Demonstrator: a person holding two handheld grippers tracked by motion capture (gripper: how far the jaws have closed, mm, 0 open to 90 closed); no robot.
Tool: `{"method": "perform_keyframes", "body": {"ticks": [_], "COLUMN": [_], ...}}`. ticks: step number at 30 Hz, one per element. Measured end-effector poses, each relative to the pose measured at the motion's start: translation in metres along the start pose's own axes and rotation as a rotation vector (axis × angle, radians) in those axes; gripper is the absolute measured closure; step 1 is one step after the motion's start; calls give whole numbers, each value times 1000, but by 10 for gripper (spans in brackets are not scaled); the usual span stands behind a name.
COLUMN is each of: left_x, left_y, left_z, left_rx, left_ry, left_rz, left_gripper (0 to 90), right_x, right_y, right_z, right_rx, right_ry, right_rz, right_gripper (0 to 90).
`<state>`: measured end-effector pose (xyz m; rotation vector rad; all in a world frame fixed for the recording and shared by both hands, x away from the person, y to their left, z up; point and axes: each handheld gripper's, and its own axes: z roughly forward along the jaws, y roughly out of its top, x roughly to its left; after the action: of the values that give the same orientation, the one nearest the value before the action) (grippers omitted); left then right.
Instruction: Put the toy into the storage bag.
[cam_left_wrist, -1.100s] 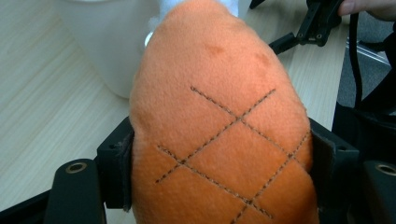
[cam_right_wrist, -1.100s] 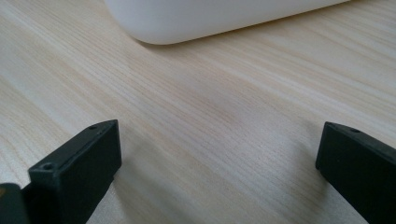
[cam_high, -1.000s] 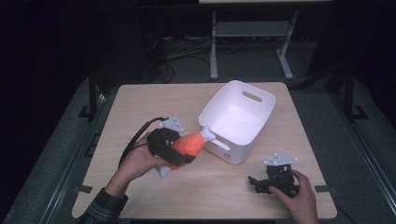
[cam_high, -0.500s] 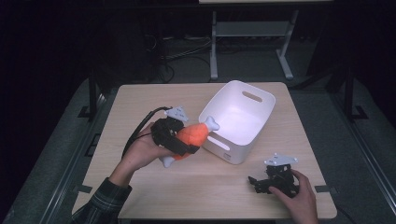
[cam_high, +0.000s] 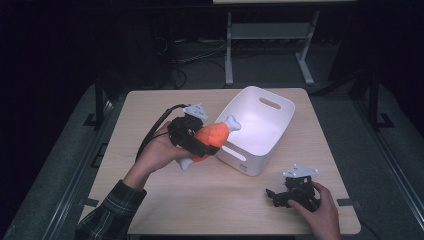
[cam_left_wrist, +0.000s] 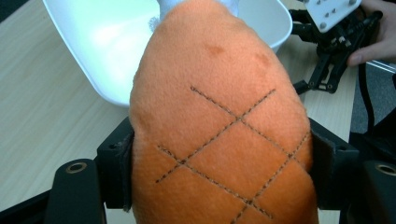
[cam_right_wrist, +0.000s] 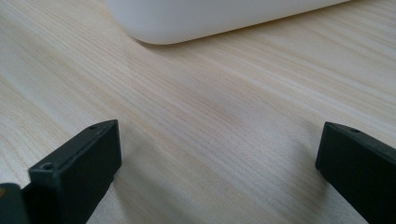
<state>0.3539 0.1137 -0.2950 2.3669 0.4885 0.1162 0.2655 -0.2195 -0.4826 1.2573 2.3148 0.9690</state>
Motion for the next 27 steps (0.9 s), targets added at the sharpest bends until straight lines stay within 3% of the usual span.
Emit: {"method": "perform_keyframes", "body": {"ticks": [18, 27], "left_x": [15, 25], "left_y": [36, 57], "left_z": [5, 14], "left_rx": [-16, -4], "left_ry": [10, 39], "left_rz": [0, -4], "left_gripper": [257, 257], "right_x": [0, 0], "right_y": [0, 0], "right_z": [0, 0], "right_rx": [1, 2], "right_ry": [-1, 0], "right_rz": [1, 3], "right_gripper": [0, 0]}}
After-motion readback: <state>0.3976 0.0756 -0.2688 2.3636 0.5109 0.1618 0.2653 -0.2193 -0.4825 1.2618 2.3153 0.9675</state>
